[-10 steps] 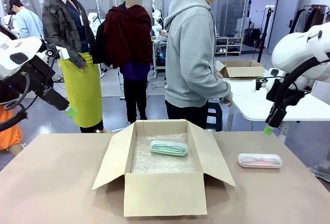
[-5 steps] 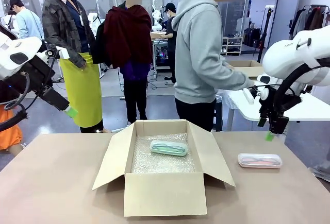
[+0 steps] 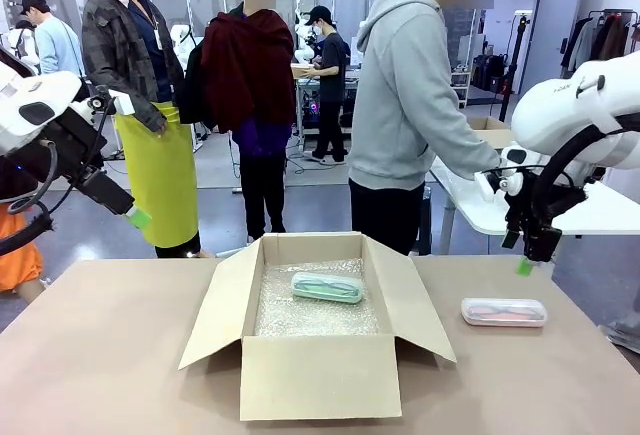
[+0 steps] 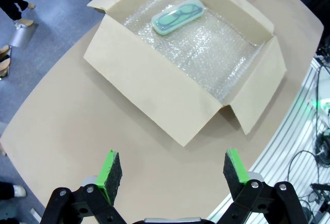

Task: Pack the glasses set securely to prepare it for shipping.
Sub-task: Put the Glasses case from the right side of the table into the Package Box.

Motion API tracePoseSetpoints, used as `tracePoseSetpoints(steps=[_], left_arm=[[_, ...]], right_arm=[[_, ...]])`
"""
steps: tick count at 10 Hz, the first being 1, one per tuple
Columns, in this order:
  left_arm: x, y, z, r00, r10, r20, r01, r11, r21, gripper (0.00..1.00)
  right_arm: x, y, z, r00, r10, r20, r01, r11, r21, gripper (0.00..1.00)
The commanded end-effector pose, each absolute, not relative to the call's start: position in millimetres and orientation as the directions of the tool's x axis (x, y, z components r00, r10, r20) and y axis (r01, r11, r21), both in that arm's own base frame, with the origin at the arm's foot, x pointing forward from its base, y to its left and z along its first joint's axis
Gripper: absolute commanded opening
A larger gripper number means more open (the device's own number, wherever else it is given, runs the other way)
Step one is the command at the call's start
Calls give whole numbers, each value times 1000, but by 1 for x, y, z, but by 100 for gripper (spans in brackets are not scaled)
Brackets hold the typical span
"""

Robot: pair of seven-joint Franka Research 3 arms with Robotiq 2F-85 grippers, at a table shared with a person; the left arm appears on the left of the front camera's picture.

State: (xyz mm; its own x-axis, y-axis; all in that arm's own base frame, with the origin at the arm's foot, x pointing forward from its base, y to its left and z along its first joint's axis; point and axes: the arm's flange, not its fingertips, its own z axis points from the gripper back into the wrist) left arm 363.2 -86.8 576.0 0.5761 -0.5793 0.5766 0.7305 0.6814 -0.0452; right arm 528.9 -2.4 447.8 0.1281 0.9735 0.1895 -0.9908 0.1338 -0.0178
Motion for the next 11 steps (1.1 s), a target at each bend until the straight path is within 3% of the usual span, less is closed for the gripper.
tracePoseSetpoints(steps=[1,4,7,11], left_arm=[[363,-84,577,558,-583,590,748,661,-54,100],[363,-84,577,558,-583,590,748,661,-54,100],[363,-84,577,558,-583,590,748,661,-54,100],[363,-84,577,558,-583,590,748,661,-54,100]], right_arm=[[534,0,419,125,979,164,-991,132,-35,97],[545,0,378,146,985,94,-985,153,-79,97],[554,-5,342,80,995,66,-992,86,-91,97],[560,-5,314,96,992,86,-995,99,-22,97]])
